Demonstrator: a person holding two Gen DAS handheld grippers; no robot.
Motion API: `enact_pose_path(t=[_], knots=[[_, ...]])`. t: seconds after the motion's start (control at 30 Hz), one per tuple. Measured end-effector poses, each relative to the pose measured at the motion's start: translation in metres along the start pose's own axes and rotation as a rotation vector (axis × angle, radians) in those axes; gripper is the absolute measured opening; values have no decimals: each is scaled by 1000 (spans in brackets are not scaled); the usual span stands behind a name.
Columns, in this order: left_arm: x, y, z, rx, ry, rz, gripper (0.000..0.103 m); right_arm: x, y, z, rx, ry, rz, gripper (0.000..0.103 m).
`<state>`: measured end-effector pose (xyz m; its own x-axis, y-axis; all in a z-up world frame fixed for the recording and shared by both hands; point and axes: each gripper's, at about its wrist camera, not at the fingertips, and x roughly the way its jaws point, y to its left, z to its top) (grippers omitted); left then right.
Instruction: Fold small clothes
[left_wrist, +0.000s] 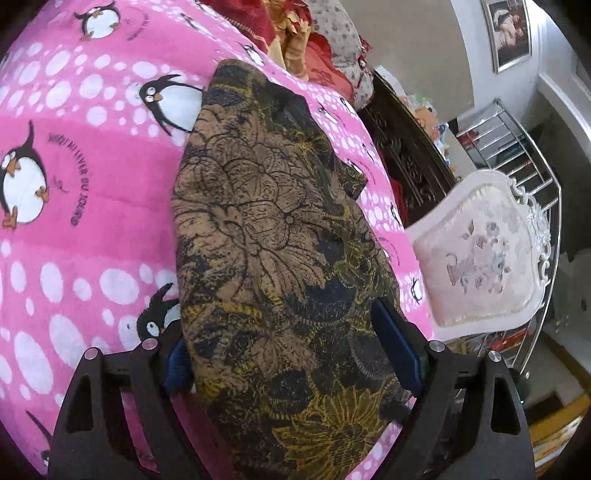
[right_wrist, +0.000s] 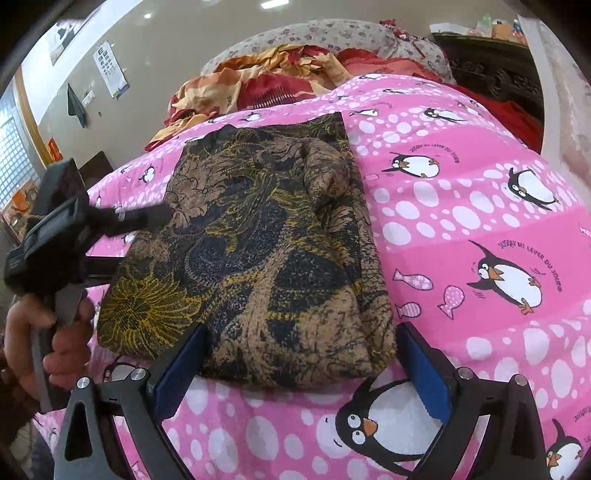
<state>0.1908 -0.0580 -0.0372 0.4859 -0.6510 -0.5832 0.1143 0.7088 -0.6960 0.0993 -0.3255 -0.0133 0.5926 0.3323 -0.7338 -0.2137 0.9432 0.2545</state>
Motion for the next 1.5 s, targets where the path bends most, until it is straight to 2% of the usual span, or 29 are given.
enact_pose_path(t=[0.07, 0.17, 0.2, 0.23, 0.27, 0.3, 0.33, 0.37, 0.4, 0.47, 0.53, 0.67, 0.7, 0.73, 0.77, 0.8, 0.87, 0.9, 0.97, 1.13, 1.27, 1.37, 1.5], knots=[[2, -6, -3, 64, 18, 26, 86, -19, -2, 16, -14, -44, 101, 95], [0, -4, -4, 58, 7, 34, 80, -23, -16, 53, 5, -88, 115, 95], [-2, -1, -4, 40, 1, 40, 72, -14, -23, 61, 31, -68, 143, 95], [-4, 2, -5, 13, -6, 58, 59, -2, -31, 68, 64, -35, 186, 94], [-5, 6, -5, -7, -8, 82, 50, 20, -44, 74, 121, 16, 224, 88], [-6, 9, -5, -23, -7, 107, 34, 32, -52, 75, 146, 35, 231, 84], [-7, 13, -4, -40, -5, 112, 32, 44, -60, 75, 169, 59, 247, 79], [-7, 17, -3, -57, 1, 94, 31, 64, -70, 73, 204, 115, 318, 79], [-7, 17, -2, -54, 7, 96, 31, 72, -76, 71, 220, 135, 373, 80], [-6, 13, -1, -24, 16, 115, 31, 77, -82, 75, 216, 130, 484, 79], [-4, 10, 1, 1, 19, 121, 31, 84, -86, 80, 241, 143, 536, 79], [-1, 14, 6, -45, 1, 107, 31, 102, -77, 96, 206, 146, 632, 78], [-2, 13, 6, -43, 0, 123, 29, 107, -75, 99, 213, 145, 664, 78], [-4, 11, 5, -29, -5, 142, 21, 110, -73, 102, 216, 142, 683, 78], [-6, 7, 4, -5, -10, 156, 20, 113, -68, 104, 210, 142, 701, 75], [-8, 4, 3, 15, -13, 165, 19, 116, -66, 104, 196, 147, 693, 73], [-8, -3, 4, 56, -16, 188, 18, 121, -62, 103, 159, 165, 635, 47], [-8, -5, 4, 69, -14, 195, 17, 125, -62, 102, 169, 180, 602, 43], [-10, -8, 5, 80, -20, 204, 17, 123, -63, 102, 191, 171, 590, 35], [-25, -10, 6, 98, -51, 208, 17, 120, -50, 102, 253, 202, 531, 33], [-47, 5, 14, 94, -62, 222, 17, 126, -37, 96, 324, 223, 559, 33], [-74, 24, 17, 89, -90, 258, 17, 136, -11, 92, 362, 238, 600, 33], [-114, 66, 21, 58, -117, 294, 17, 156, 40, 90, 316, 263, 623, 33]])
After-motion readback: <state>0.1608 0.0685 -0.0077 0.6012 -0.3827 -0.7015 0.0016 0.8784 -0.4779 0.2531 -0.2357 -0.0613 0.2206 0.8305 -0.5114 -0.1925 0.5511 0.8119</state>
